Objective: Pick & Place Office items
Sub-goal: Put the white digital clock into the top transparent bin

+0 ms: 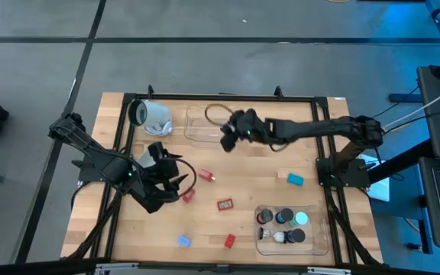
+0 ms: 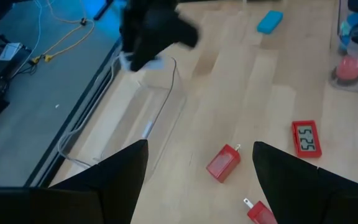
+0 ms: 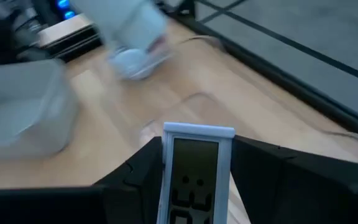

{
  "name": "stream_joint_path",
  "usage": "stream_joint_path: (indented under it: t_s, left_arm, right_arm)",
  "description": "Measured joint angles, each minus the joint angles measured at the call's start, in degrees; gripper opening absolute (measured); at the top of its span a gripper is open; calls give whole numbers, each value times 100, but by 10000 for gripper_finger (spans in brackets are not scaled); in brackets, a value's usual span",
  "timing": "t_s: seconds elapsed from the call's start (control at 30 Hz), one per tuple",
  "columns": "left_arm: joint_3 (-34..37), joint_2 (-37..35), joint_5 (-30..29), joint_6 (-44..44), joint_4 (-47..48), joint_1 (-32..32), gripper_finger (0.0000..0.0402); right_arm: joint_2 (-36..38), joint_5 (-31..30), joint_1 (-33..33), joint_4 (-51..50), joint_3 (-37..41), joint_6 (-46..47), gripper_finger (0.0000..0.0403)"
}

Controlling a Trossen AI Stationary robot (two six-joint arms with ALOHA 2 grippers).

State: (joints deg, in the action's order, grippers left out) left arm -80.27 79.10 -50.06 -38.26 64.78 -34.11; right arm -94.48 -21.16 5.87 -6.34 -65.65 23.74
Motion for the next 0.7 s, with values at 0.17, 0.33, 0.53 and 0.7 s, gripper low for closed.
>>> stream_joint_path:
  t_s: [0.17, 0.33, 0.53, 0.7]
  left_arm:
    - [0, -65, -46, 10, 21, 0, 287]
    - [0, -65, -44, 209, 23, 0, 287]
    - [0, -65, -163, 442, 32, 15, 287]
    - [0, -65, -257, 495, 37, 15, 287]
  right_arm:
    - [-666, 490, 576, 912, 2, 92, 151]
    - [-1107, 599, 796, 1255, 5, 134, 151]
    - [-1212, 797, 883, 1236, 7, 107, 151]
    - [-1212, 836, 875, 1201, 7, -178, 151]
